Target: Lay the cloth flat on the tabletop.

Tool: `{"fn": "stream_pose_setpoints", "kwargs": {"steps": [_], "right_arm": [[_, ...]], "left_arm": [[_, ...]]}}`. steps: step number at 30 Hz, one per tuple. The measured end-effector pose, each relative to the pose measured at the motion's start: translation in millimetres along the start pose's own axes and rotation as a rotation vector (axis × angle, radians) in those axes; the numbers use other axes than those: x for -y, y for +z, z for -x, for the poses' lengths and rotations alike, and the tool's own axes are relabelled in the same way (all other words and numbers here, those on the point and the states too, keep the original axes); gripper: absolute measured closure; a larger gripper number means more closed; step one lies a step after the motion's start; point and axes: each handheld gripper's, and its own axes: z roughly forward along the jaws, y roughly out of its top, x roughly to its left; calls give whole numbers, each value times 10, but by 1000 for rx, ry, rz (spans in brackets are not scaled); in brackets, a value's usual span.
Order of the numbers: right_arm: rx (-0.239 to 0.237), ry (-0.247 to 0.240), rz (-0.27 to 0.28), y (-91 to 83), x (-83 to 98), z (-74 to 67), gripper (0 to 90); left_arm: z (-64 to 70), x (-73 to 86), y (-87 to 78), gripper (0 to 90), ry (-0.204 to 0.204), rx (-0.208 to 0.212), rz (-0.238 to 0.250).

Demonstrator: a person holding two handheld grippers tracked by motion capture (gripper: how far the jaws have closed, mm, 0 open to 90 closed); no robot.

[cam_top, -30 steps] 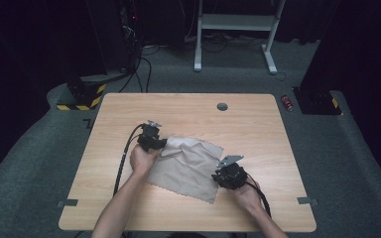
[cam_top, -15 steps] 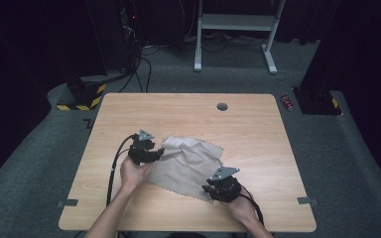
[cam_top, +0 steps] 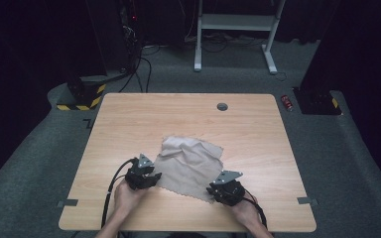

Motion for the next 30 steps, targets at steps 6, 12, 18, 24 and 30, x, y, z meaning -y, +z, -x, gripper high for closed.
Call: {"fn": "stream_pose_setpoints", "kwargs": {"steps": [6,12,18,24,30], "right_arm": [[9,-50,-13,1,-16,-36,870],[6,-48,-38,-47,-26,44,894],[17,-43,-47,-156,29,117,894],[-19,-30,-64,-218,94,174,869],[23,55,5,-204,-49,305,831]], "left_arm": [[64,9,-17,772,43,31,1],[130,19,-64,887,55,86,-33],[332,76,-143,887,84,153,-62],[437,60,-158,738,84,169,-61],[222,-138,-25,613,11,62,-4]]}}
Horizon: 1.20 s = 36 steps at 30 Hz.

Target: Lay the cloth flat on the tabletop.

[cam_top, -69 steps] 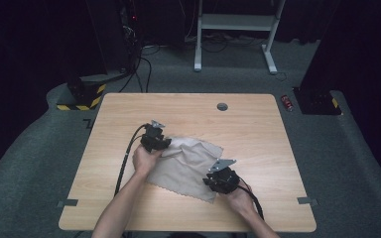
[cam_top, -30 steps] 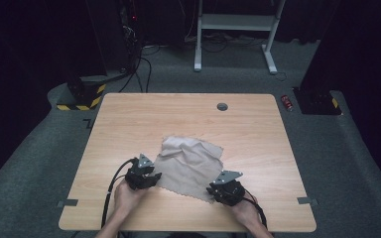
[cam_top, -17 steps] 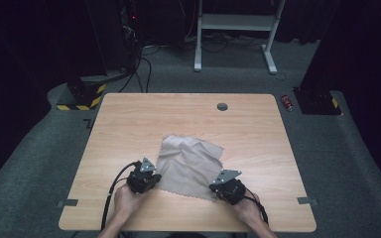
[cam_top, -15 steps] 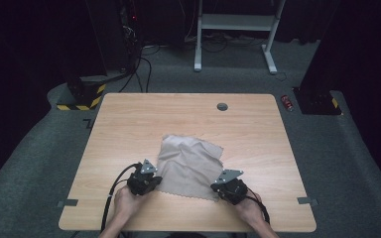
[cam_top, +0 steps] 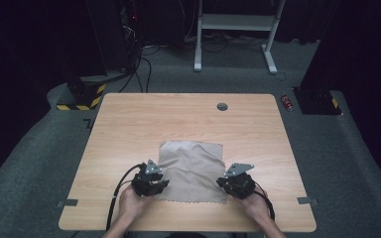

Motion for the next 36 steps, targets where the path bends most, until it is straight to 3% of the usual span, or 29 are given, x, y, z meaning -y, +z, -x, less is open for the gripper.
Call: {"fn": "stream_pose_setpoints", "kwargs": {"steps": [3,7,12,14,18,23,24,25,28,29,30,31,33,36], "right_arm": [[23,47,16,156,-138,126,823],[51,72,-7,319,-181,206,806],[71,71,-27,386,-176,283,792],[90,63,-35,375,-211,340,767],[120,91,-10,356,-293,474,731],[146,127,10,405,-363,603,680],[161,160,12,444,-381,663,663],[161,160,12,444,-381,663,663],[199,193,26,497,-397,761,648],[222,225,44,532,-401,814,653],[222,225,44,532,-401,814,653],[229,232,49,549,-398,844,657],[227,267,18,616,-412,920,661],[235,279,7,655,-434,939,667]], "left_arm": [[-115,-152,124,584,-21,-38,36],[-195,-222,237,576,-26,-66,23],[-339,-230,326,571,-71,-124,4],[-392,-256,293,557,-60,-144,-2],[-471,-316,261,554,-73,-141,41],[-637,-455,334,546,-100,-132,25],[-660,-474,342,544,-104,-136,39],[-687,-482,346,544,-115,-135,58],[-779,-540,419,524,-135,-146,28],[-834,-540,455,523,-175,-149,60],[-834,-540,455,521,-175,-149,60],[-864,-535,474,521,-201,-146,69],[-929,-511,544,518,-250,-131,73],[-935,-508,584,522,-248,-136,75]]}}
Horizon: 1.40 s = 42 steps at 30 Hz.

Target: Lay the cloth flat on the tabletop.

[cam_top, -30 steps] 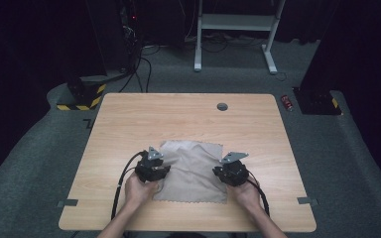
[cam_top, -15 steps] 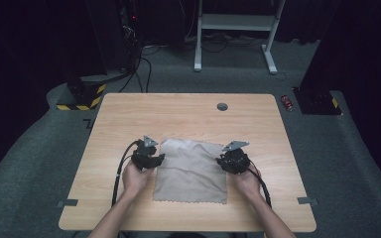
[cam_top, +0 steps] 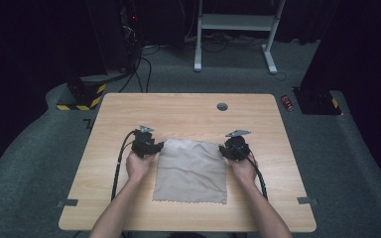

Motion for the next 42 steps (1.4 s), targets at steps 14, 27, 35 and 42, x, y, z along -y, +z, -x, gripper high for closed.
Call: {"fn": "stream_pose_setpoints", "kwargs": {"steps": [14,27,35,42], "right_arm": [[17,-55,12,36,-37,-60,895],[50,-82,22,8,-258,-3,896],[80,-74,-9,131,-335,65,896],[123,-40,-36,227,-289,96,792]], "left_arm": [[-50,12,57,899,-19,27,33],[-92,-15,8,855,-48,77,71],[-64,2,106,667,-52,54,68],[33,-153,169,584,44,-26,-14]]}}
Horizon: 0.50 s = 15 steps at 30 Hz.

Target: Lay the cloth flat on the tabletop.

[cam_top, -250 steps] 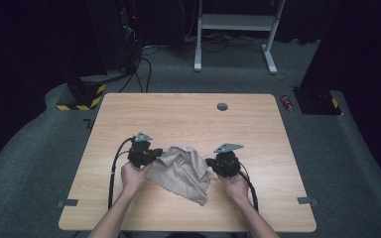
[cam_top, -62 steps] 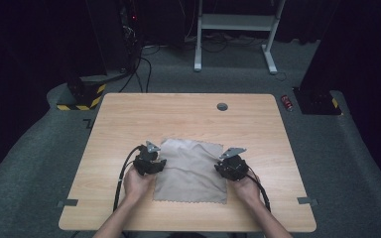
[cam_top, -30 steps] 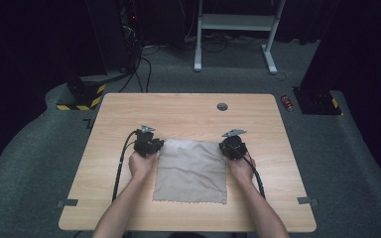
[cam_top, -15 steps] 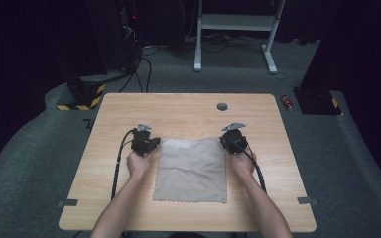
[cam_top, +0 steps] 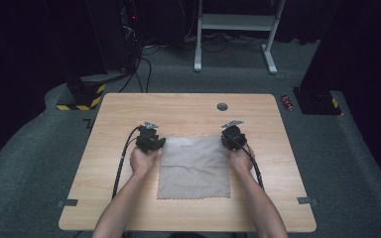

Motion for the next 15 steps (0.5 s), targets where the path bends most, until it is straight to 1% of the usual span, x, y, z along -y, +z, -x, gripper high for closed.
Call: {"fn": "stream_pose_setpoints", "kwargs": {"steps": [1,2,4,5,6,7,8,9,11,13,15], "right_arm": [[0,0,0,0,0,0,792],[-4,13,-8,-29,13,6,738],[-7,23,-5,-57,26,1,726],[-13,27,13,-97,47,-11,718],[-41,33,48,-190,85,-57,708],[-41,33,48,-190,85,-57,708],[-56,25,63,-238,104,-99,706],[-74,6,79,-284,126,-147,704],[-115,-27,99,-364,179,-278,700],[-152,-61,112,-422,249,-420,693],[-184,-84,113,-453,321,-549,684]], "left_arm": [[13,-5,0,584,-2,6,0],[26,-1,-2,564,-4,14,1],[49,31,-22,557,-4,14,5],[54,49,-43,553,-3,11,9],[54,68,-70,540,-4,11,16],[54,85,-104,540,-8,15,24],[52,98,-144,534,-7,17,30],[58,114,-186,527,-9,23,41],[88,146,-263,518,3,34,54],[142,182,-312,504,35,47,49],[216,232,-335,496,59,67,40]]}}
